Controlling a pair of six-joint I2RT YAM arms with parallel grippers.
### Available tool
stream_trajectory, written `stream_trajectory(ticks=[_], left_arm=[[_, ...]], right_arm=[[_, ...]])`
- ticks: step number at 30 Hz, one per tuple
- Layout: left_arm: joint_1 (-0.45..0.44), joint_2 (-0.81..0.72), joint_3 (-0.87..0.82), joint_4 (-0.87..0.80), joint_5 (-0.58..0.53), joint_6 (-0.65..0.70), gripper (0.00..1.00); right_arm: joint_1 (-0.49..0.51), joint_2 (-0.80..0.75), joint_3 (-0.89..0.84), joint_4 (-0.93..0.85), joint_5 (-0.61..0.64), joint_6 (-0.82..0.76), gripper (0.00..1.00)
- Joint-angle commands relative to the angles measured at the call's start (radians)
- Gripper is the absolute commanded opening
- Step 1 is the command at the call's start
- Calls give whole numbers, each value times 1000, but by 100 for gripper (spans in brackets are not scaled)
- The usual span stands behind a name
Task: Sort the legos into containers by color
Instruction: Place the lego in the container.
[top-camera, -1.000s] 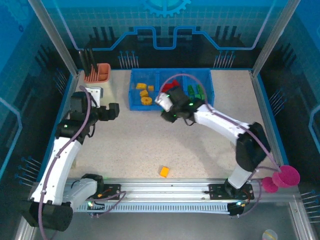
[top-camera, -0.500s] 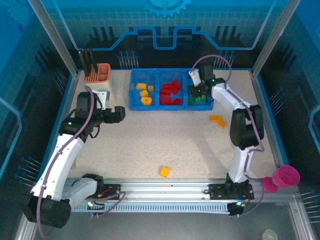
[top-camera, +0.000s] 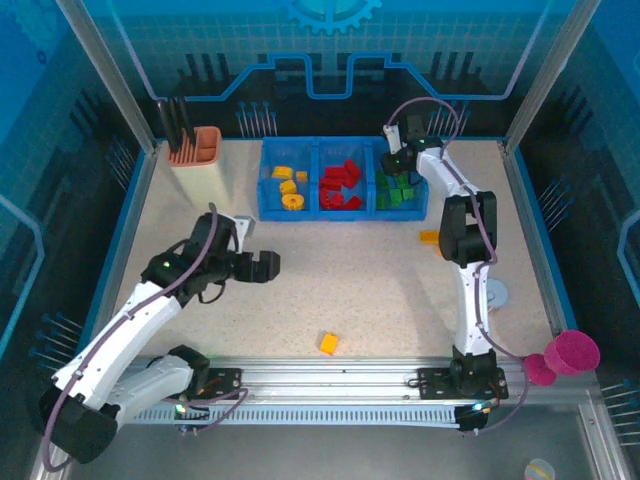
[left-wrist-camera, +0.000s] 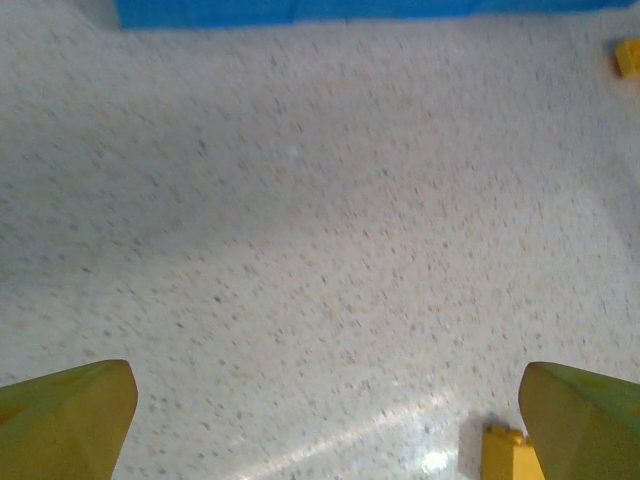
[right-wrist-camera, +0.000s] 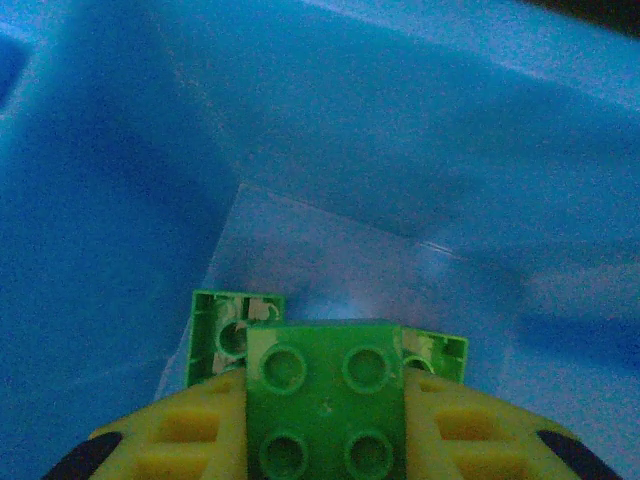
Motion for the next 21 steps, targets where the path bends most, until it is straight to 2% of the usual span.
stream_trajectory(ticks=[1, 8, 10, 17, 21], left_arm=[[-70, 22, -43, 7, 9, -101, 99], [-262, 154, -52, 87, -48, -198, 99], [-317, 188, -45, 101, -67, -222, 99], [-502, 338, 24, 53, -150, -264, 99], [-593, 434, 74, 0, -194, -280, 99]], right_arm=[[-6, 52, 62, -56, -23, 21, 24], [-7, 66, 34, -38, -13, 17, 32], [-7, 55, 18, -31, -17, 10, 38], [-9, -4, -38, 5, -62, 6, 58], [-6, -37, -59, 6, -83, 5, 62]])
